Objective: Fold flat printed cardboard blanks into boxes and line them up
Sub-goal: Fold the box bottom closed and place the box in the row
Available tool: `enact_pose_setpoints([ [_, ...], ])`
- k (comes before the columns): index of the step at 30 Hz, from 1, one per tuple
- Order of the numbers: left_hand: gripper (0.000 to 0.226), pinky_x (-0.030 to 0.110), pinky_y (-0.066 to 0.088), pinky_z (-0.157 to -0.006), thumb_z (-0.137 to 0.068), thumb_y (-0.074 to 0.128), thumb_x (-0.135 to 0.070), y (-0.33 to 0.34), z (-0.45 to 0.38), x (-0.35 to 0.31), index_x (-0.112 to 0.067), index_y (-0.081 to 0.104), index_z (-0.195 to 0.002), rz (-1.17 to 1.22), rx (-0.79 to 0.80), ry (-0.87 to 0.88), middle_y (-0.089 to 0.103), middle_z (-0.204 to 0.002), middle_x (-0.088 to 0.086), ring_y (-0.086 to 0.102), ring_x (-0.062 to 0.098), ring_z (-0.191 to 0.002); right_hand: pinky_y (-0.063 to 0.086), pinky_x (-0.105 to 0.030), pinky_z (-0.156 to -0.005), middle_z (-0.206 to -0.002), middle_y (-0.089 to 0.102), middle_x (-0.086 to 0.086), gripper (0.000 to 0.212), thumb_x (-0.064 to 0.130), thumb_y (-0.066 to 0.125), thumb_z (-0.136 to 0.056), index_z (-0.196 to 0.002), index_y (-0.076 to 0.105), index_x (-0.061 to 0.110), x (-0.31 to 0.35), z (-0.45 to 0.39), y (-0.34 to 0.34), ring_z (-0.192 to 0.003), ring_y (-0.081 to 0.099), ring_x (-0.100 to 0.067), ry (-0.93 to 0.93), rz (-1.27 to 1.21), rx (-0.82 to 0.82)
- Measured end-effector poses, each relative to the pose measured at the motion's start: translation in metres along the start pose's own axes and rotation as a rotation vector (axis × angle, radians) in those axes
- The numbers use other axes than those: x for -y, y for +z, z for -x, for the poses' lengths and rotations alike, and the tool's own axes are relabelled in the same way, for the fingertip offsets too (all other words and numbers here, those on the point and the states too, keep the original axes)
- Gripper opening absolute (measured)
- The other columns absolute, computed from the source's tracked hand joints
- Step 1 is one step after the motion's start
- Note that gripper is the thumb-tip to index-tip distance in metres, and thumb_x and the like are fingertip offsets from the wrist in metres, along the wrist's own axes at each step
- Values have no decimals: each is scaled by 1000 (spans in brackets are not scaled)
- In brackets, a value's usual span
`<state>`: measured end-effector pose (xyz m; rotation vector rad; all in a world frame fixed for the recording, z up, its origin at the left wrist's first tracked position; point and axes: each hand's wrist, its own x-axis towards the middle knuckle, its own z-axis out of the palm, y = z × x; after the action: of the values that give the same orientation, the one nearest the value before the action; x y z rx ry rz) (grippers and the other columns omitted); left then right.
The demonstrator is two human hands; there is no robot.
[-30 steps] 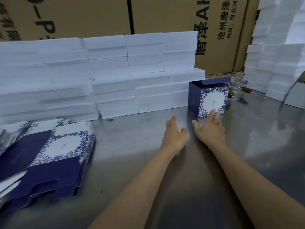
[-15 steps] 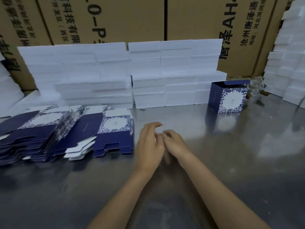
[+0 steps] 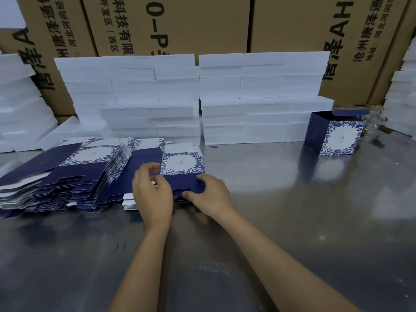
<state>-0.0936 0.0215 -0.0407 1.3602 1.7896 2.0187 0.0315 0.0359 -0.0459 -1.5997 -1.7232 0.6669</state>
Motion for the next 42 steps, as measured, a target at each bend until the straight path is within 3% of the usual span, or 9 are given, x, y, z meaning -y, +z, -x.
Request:
enact_pose_setpoints([
  [7,33,40,49,-77,-86,44,1,-8,-8,-4,-22,62,-103,54,-42,-66,65,-106,0,56,16,-88,48,-30,-93,-125,70,-3,37,32,72,-91,-126,70,19,-4,-8,-13,-116,63,-24,-8,73,-107],
  [14,31,45,29,-102,-86,52,-6,-17,-13,-12,-12,63,-115,-205,-86,-83,62,-123,8,47,32,-117,38,-26,-68,-86,75,2,21,30,62,-91,-89,76,14,-8,-1,-42,-82,64,-18,-35,-64,-396],
  [17,47,44,32,-102,-92,61,-24,-14,-14,-16,-8,49,-134,-178,89,-284,49,-138,17,40,36,-126,32,-21,-59,-76,73,0,21,28,62,-91,-81,73,14,-18,6,-58,-73,59,-16,-35,-106,-512],
  [21,72,33,37,-88,-89,69,-35,-5,-5,-28,-24,30,-149,100,346,-526,45,-130,-2,46,20,-113,36,-15,-56,-56,57,4,25,23,64,-87,-66,60,11,-31,18,-75,-60,46,-16,15,-206,-597],
  [26,91,39,43,-105,-86,77,-25,-5,0,-41,-37,19,-156,289,324,-294,41,-153,-6,65,-6,-106,53,-23,-84,-82,73,9,18,14,71,-85,-97,73,27,-45,33,-102,-81,70,-11,195,-629,-349],
  [30,84,54,43,-109,-80,78,-33,-4,7,-54,-54,31,-147,407,408,-159,47,-151,-12,51,17,-135,59,-27,-67,-87,70,-1,24,19,65,-88,-111,68,26,-58,34,-118,-72,67,-19,294,-775,-135],
  [35,72,37,52,-103,-90,73,-20,7,26,-60,-57,39,-143,495,549,-124,57,-136,-28,61,1,-120,47,-34,-73,-89,65,7,52,76,53,-78,-107,67,36,-72,28,-127,-72,56,-19,371,-710,-72],
  [39,82,22,48,-101,-92,71,-22,18,39,-63,-53,24,-152,521,659,-150,55,-137,-29,57,-4,-123,52,-48,-102,-116,72,-6,73,86,40,-79,-121,66,32,-76,30,-128,-102,71,-28,409,-620,-104],
  [42,77,10,49,-90,-93,68,-17,28,48,-74,-49,30,-152,562,759,-113,54,-139,-30,55,-4,-125,55,-47,-95,-121,73,-11,82,87,34,-87,-140,59,30,-78,35,-131,-97,70,-29,381,-790,18],
])
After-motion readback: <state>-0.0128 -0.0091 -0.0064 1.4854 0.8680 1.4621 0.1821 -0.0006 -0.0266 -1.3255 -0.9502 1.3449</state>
